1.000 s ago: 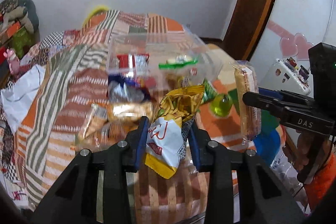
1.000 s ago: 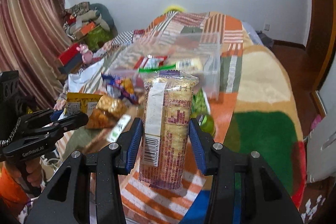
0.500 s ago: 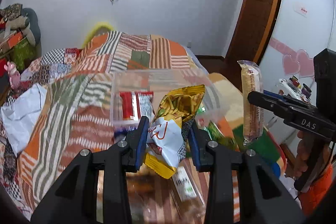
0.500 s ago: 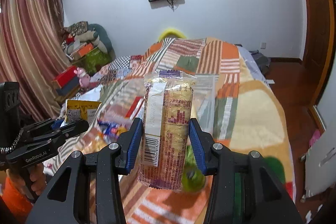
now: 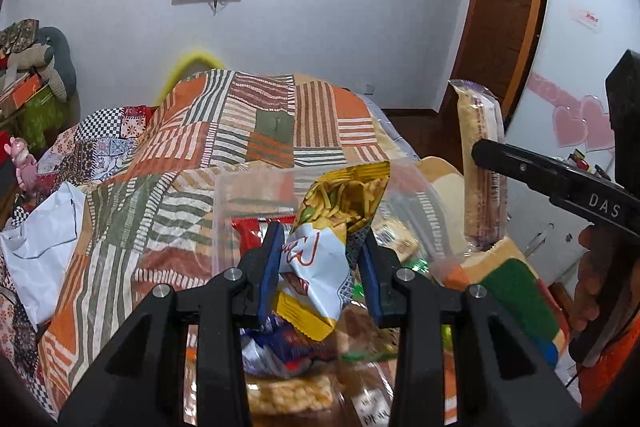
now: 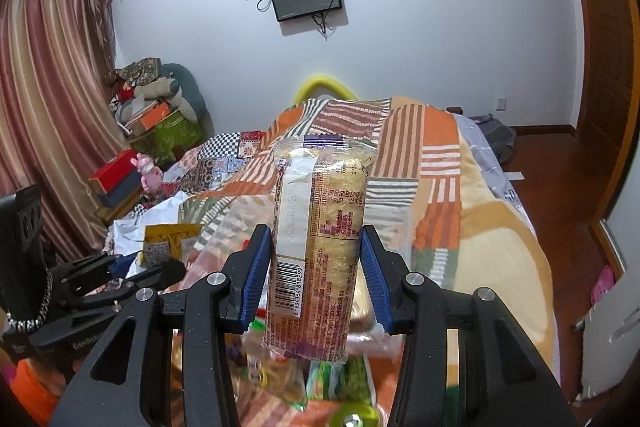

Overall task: Organize snacks
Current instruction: 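Lower both held snacks into the clear plastic box and open both tools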

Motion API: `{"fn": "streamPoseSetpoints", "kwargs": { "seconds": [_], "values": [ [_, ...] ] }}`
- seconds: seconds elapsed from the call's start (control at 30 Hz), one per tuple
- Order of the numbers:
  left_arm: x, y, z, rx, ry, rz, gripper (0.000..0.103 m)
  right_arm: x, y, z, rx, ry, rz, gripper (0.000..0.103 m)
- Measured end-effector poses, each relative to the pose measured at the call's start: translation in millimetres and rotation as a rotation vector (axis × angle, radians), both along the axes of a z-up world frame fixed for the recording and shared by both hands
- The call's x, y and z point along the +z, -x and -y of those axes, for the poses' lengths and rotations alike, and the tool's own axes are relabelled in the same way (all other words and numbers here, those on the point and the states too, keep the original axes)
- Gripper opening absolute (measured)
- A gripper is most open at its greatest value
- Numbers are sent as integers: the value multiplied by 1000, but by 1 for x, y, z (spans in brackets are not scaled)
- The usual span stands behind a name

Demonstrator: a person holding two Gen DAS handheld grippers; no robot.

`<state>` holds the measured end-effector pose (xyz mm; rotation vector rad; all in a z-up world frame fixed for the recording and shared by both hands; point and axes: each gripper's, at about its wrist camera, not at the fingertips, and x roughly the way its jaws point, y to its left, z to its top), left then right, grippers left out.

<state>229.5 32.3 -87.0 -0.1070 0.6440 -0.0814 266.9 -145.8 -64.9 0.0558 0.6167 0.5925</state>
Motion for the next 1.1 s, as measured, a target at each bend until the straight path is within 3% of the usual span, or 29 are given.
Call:
{"fn": "streamPoseSetpoints", "kwargs": {
  "seconds": [0.4,0.8,1.1],
  "values": [
    [-30,-48,-28,20,57,-98,36,-32,-33,-45,45,45,-65,42],
    [-61,-76,-41,60,50,-210,36,-67,-54,-69,121,143,-207,42],
    [-52,-65,-44,66,75,-198,50,-66,-50,-68,135,147,-234,46]
  ]
}}
